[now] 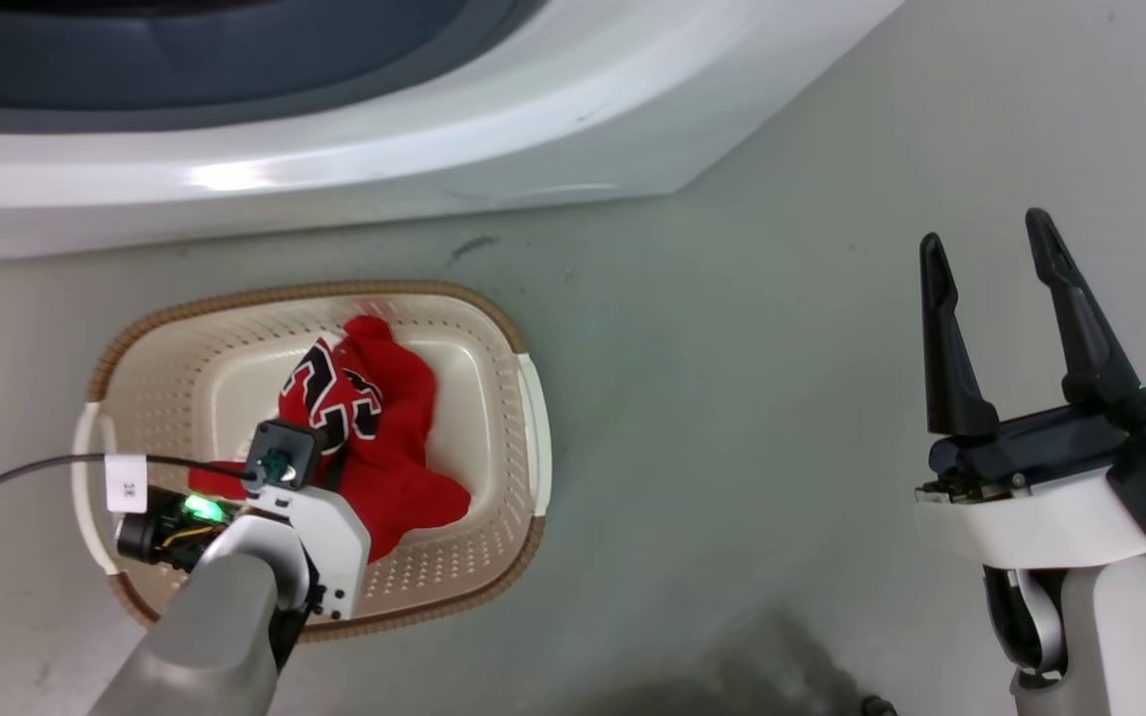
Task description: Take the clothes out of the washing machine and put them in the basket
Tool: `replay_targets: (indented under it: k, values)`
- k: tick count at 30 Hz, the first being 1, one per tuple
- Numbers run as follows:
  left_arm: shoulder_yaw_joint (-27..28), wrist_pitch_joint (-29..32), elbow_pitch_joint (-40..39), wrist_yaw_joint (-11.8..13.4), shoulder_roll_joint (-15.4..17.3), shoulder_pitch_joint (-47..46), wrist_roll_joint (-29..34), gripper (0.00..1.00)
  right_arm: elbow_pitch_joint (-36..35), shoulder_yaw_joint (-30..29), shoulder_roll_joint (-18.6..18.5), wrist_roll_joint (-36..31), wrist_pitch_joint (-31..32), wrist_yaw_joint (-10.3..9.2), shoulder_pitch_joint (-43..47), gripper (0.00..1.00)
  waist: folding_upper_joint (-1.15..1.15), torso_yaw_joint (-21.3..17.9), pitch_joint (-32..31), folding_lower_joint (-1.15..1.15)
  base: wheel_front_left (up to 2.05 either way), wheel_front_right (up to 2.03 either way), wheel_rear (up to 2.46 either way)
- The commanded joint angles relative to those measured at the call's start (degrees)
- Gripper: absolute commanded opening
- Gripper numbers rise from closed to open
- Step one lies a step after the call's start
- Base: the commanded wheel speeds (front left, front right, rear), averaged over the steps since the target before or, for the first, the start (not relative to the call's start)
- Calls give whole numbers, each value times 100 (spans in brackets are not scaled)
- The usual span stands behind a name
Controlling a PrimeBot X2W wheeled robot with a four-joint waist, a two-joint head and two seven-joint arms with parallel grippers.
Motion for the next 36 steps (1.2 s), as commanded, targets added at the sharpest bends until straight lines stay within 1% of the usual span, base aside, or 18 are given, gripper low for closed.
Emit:
replay_targets:
  k: [1,6,10,11,12,13,20,29,32,36]
  values:
    - [-30,32,202,-28,1,-170,40,0,-37,-1,9,35,-11,-4,-116,100,0,-141,314,-2,0,0,0]
    - [-224,155,904,-53,-69,-583,188,0,-82,-1,9,85,-12,-4,-234,100,0,-200,595,-2,0,0,0]
    - [-320,294,1201,-85,-117,-746,225,0,-105,19,8,98,-12,-5,-310,100,0,-235,731,-2,0,0,0]
    - [-330,326,1241,-92,-132,-761,215,18,-102,16,8,100,-12,-4,-313,100,0,-235,745,-2,0,0,0]
    - [-347,362,1272,-100,-145,-776,209,49,-98,7,9,100,-12,-4,-329,100,0,-233,756,-2,0,0,0]
    - [-383,347,1291,-107,-144,-801,241,100,-93,-2,8,97,-12,-4,-344,100,0,-227,762,-2,0,0,0]
    - [-383,176,1383,-117,-305,-682,124,100,-15,5,8,30,-12,-4,-320,100,0,-127,486,-2,0,0,0]
    - [-279,-182,1306,-92,-519,-384,-62,100,138,64,7,-102,-12,-4,-4,100,0,99,-331,-2,0,0,0]
    - [-225,-212,1140,-33,-536,-216,-110,100,197,84,7,-137,-12,-4,149,100,0,174,-631,-2,0,0,0]
    - [-50,-208,490,93,-479,127,-135,100,248,56,7,-161,-12,-4,329,100,0,289,-1016,-2,0,0,0]
